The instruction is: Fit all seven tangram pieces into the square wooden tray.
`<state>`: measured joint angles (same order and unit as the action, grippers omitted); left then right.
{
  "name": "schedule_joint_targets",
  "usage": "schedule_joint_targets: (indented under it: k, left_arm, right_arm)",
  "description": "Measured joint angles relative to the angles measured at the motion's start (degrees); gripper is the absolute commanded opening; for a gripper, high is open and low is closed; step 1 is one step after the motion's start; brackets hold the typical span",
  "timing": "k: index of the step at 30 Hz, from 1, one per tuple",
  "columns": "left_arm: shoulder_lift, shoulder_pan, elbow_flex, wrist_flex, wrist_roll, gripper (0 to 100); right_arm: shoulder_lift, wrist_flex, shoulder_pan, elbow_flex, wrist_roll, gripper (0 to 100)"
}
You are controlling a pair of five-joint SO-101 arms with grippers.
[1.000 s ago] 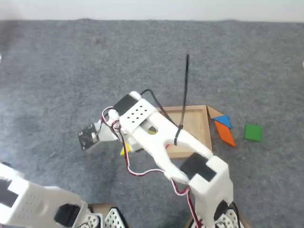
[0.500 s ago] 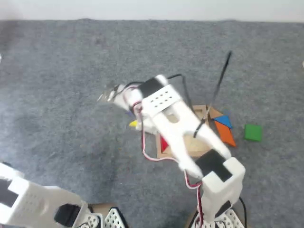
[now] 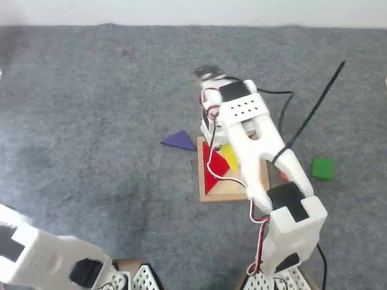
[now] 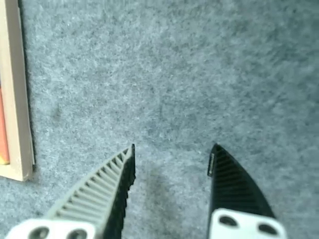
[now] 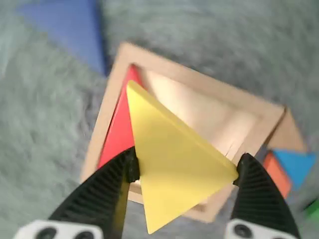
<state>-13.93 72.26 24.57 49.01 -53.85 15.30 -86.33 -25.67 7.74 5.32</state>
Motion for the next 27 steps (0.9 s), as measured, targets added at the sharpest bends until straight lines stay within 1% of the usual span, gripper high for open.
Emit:
schedule_joint_targets:
  k: [3, 7, 10, 13, 15, 18, 20, 22, 23, 27]
  left_arm:
    - [0.0, 0.0, 0.0, 0.0, 0.0, 24]
    - [0.0, 0.0, 0.0, 0.0, 0.0, 24]
    - [0.0, 0.0, 0.0, 0.0, 0.0, 24]
    - [0.0, 0.0, 0.0, 0.0, 0.0, 24]
    - [0.0, 0.0, 0.0, 0.0, 0.0, 24]
    - [0.0, -0.2, 0.0, 0.0, 0.0, 24]
    - [0.0, -0.2, 0.0, 0.0, 0.0, 24]
    - [0.0, -0.2, 0.0, 0.0, -0.1, 24]
    - [0.0, -0.2, 0.0, 0.0, -0.1, 24]
    - [0.0, -0.2, 0.0, 0.0, -0.1, 24]
  right_arm:
    - [1.1, 0.0, -0.4, 0.0, 14.2, 24.7]
    - [6.6, 0.0, -0.4, 0.0, 32.5, 24.8]
    - [8.7, 0.3, -0.1, 0.0, 41.1, 24.9]
    - [8.8, 0.6, 0.0, 0.0, 44.5, 25.0]
    - [8.8, 0.6, -0.1, 0.0, 45.6, 28.1]
    - [8.5, 0.6, 0.0, 0.0, 46.9, 38.9]
    - [8.5, 0.6, -0.1, 0.0, 49.3, 47.8]
    - [8.5, 0.6, -0.1, 0.0, 51.8, 54.5]
    - [8.5, 0.6, -0.1, 0.0, 52.9, 56.1]
    - [8.5, 0.6, -0.1, 0.0, 56.0, 56.7]
